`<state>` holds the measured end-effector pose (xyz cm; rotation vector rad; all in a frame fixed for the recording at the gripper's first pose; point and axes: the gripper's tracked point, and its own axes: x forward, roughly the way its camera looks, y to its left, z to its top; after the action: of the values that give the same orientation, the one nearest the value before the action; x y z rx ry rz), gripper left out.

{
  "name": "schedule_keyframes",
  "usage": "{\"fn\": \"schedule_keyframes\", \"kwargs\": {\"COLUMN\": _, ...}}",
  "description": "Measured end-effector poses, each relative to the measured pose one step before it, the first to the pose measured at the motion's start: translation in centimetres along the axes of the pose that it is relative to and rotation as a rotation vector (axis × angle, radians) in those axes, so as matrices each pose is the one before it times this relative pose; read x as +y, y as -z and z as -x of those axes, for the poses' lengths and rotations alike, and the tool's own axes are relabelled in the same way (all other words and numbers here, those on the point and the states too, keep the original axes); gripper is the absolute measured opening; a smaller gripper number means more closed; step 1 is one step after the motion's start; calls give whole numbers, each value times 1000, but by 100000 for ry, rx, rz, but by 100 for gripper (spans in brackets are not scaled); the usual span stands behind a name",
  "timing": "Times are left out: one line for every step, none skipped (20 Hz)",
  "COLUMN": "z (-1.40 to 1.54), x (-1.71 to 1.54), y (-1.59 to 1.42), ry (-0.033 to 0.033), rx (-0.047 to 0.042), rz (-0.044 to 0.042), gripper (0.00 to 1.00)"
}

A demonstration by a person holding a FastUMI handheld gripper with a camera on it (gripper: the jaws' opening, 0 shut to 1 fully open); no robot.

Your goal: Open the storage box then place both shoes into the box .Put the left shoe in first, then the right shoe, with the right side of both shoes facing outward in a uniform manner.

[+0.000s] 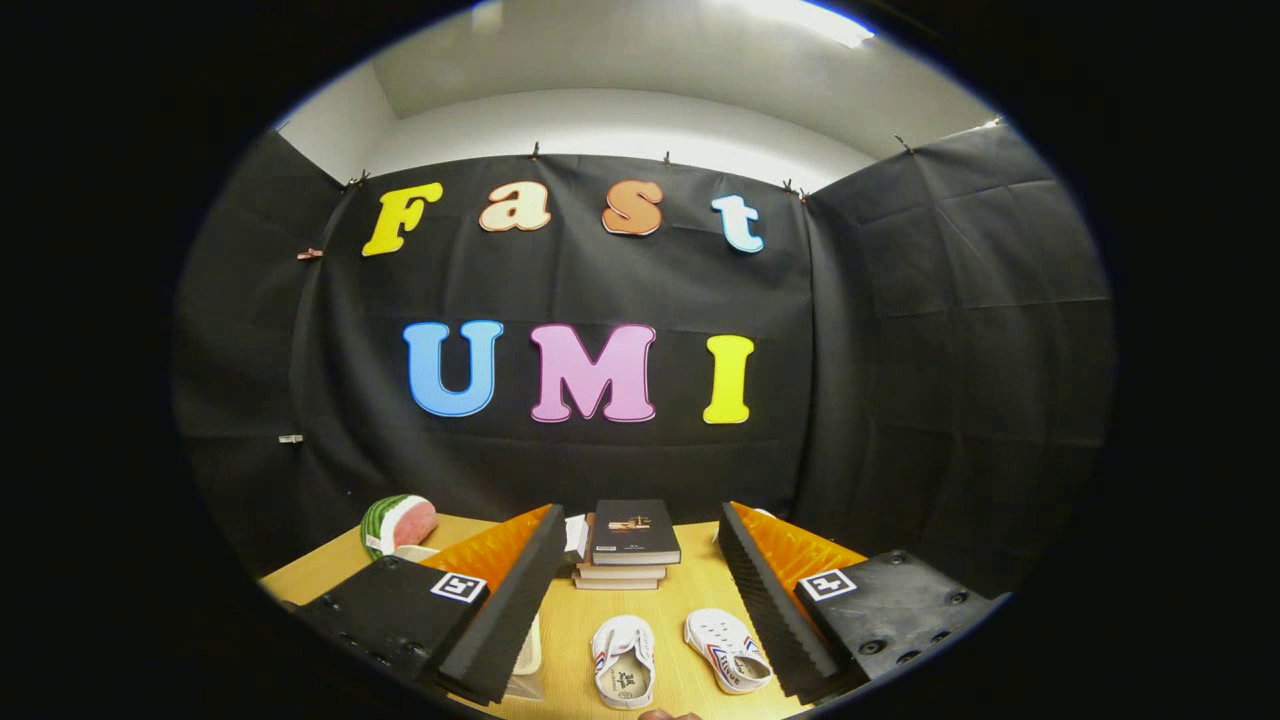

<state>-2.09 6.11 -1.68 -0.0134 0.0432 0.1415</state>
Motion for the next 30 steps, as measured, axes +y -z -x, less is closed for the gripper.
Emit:
{"fn": "schedule_keyframes", "kwargs": {"z": 24, "x": 257, "y": 134, "ry": -875, "rx": 707, "rz": 90, "gripper": 97}}
{"fn": "schedule_keyframes", "kwargs": {"z": 12, "x": 277, "y": 143, "ry": -1036, "rx": 819, "rz": 72, "gripper": 97}}
{"fn": "schedule_keyframes", "kwargs": {"z": -28, "x": 357, "y": 196, "ry": -1227, "rx": 1105, "rz": -174, "gripper": 97}}
{"fn": "schedule_keyframes", "kwargs": {"z": -87, "x": 362, "y": 126, "ry": -1433, "rx": 1018, "rz": -434, "gripper": 97}}
{"fn": "schedule_keyframes", "kwargs": {"z": -119, "x": 333, "y": 59, "ry": -1530, "rx": 930, "rz": -464, "gripper": 97}}
{"fn": "schedule_keyframes", "kwargs": {"z": -178, "x": 355, "y": 186, "ry": -1667, "rx": 1352, "rz": -510, "gripper": 97}}
{"fn": "schedule_keyframes", "kwargs": {"z": -391, "x": 299, "y": 323, "ry": -1682, "rx": 1713, "rz": -306, "gripper": 97}}
{"fn": "schedule_keyframes", "kwargs": {"z": -466, "x": 165, "y": 483, "ry": -1336, "rx": 2095, "rz": -316, "gripper": 97}}
{"fn": "schedule_keyframes", "kwargs": {"z": -464, "x": 119, "y": 668, "ry": -1306, "rx": 3209, "rz": -684, "gripper": 97}}
{"fn": "schedule_keyframes", "kwargs": {"z": -393, "x": 447, "y": 940, "ry": -2406, "rx": 3410, "rz": -1503, "gripper": 97}}
{"fn": "schedule_keyframes", "kwargs": {"z": -347, "x": 447, "y": 633, "ry": -2465, "rx": 3257, "rz": -2116, "gripper": 97}}
{"fn": "schedule_keyframes", "kwargs": {"z": -428, "x": 317, "y": 584, "ry": -2366, "rx": 3293, "rz": -2288, "gripper": 98}}
{"fn": "schedule_keyframes", "kwargs": {"z": -425, "x": 420, "y": 643, "ry": -2857, "rx": 3498, "rz": -2346, "gripper": 98}}
{"fn": "schedule_keyframes", "kwargs": {"z": -539, "x": 373, "y": 779, "ry": -3007, "rx": 3357, "rz": -2155, "gripper": 98}}
{"fn": "schedule_keyframes", "kwargs": {"z": -534, "x": 335, "y": 806, "ry": -3194, "rx": 4351, "rz": -2072, "gripper": 98}}
{"fn": "schedule_keyframes", "kwargs": {"z": -690, "x": 399, "y": 936, "ry": -3279, "rx": 3906, "rz": -2445, "gripper": 98}}
{"fn": "schedule_keyframes", "kwargs": {"z": -593, "x": 411, "y": 814, "ry": -3930, "rx": 4028, "rz": -2664, "gripper": 98}}
{"fn": "schedule_keyframes", "kwargs": {"z": -637, "x": 377, "y": 1011, "ry": -3245, "rx": 4349, "rz": -3112, "gripper": 98}}
{"fn": "schedule_keyframes", "kwargs": {"z": -702, "x": 155, "y": 1017, "ry": -3062, "rx": 4482, "rz": -3403, "gripper": 98}}
{"fn": "schedule_keyframes", "kwargs": {"z": -819, "x": -51, "y": 1021, "ry": -2523, "rx": 4198, "rz": -3804, "gripper": 98}}
{"fn": "schedule_keyframes", "kwargs": {"z": -913, "x": -37, "y": 1015, "ry": -2160, "rx": 4543, "rz": -4402, "gripper": 98}}
{"fn": "schedule_keyframes", "kwargs": {"z": -991, "x": -225, "y": 1081, "ry": -1860, "rx": 4755, "rz": -4505, "gripper": 98}}
{"fn": "schedule_keyframes", "kwargs": {"z": -952, "x": -326, "y": 1054, "ry": -1305, "rx": 5296, "rz": -4676, "gripper": 98}}
{"fn": "schedule_keyframes", "kwargs": {"z": -1046, "x": -690, "y": 1231, "ry": -1063, "rx": 4397, "rz": -4453, "gripper": 98}}
{"fn": "schedule_keyframes", "kwargs": {"z": -1100, "x": -461, "y": 989, "ry": -1016, "rx": 4217, "rz": -4232, "gripper": 98}}
{"fn": "schedule_keyframes", "kwargs": {"z": -893, "x": -518, "y": 1335, "ry": -1515, "rx": 4827, "rz": -4056, "gripper": 98}}
{"fn": "schedule_keyframes", "kwargs": {"z": -1010, "x": -524, "y": 973, "ry": -965, "rx": 4532, "rz": -3735, "gripper": 98}}
{"fn": "schedule_keyframes", "kwargs": {"z": -919, "x": -712, "y": 860, "ry": -475, "rx": 3637, "rz": -3640, "gripper": 98}}
{"fn": "schedule_keyframes", "kwargs": {"z": -672, "x": -497, "y": 710, "ry": -859, "rx": 3348, "rz": -4045, "gripper": 98}}
{"fn": "schedule_keyframes", "kwargs": {"z": -375, "x": 41, "y": 428, "ry": -3313, "rx": 2554, "rz": -5405, "gripper": 98}}
